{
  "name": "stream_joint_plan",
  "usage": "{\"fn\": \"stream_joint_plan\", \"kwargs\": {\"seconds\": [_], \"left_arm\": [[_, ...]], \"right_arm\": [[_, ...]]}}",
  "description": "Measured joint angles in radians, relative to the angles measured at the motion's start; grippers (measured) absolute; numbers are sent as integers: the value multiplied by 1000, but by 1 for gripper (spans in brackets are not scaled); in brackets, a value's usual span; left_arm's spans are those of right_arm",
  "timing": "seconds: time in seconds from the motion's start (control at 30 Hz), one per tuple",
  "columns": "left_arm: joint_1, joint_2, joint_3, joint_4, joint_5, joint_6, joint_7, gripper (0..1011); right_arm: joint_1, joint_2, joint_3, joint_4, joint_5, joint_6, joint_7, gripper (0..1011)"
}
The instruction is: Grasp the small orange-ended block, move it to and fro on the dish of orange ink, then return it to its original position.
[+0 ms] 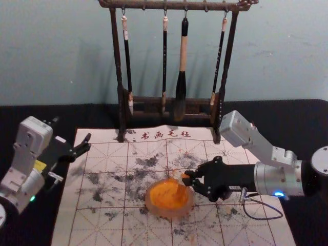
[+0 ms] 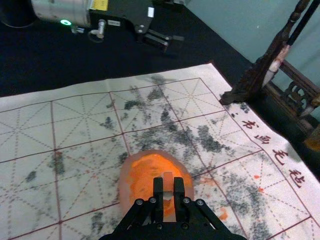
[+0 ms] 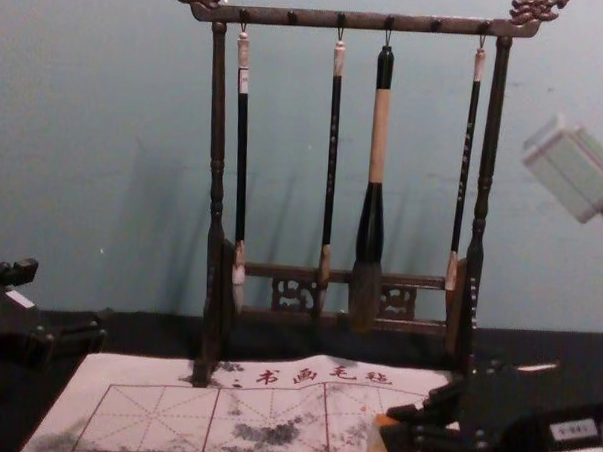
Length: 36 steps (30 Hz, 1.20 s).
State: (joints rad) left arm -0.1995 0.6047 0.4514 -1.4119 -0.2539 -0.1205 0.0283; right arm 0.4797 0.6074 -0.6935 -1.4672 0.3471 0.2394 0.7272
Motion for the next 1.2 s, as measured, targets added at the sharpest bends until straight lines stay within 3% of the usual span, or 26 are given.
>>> {"fn": "stream_joint_plan", "kwargs": {"seconds": [0.37, 0.8, 1.2], "left_arm": [[0, 0, 0, 0, 0, 0, 0, 1001], [0, 0, 0, 0, 0, 0, 0, 1001], [0, 0, 0, 0, 0, 0, 0, 1001]], "right_arm": [[-35, 25, 2, -53, 23, 0, 7, 96], [8, -23, -38, -9, 0, -4, 18, 96], [50, -59, -43, 55, -20, -8, 8, 96]]}}
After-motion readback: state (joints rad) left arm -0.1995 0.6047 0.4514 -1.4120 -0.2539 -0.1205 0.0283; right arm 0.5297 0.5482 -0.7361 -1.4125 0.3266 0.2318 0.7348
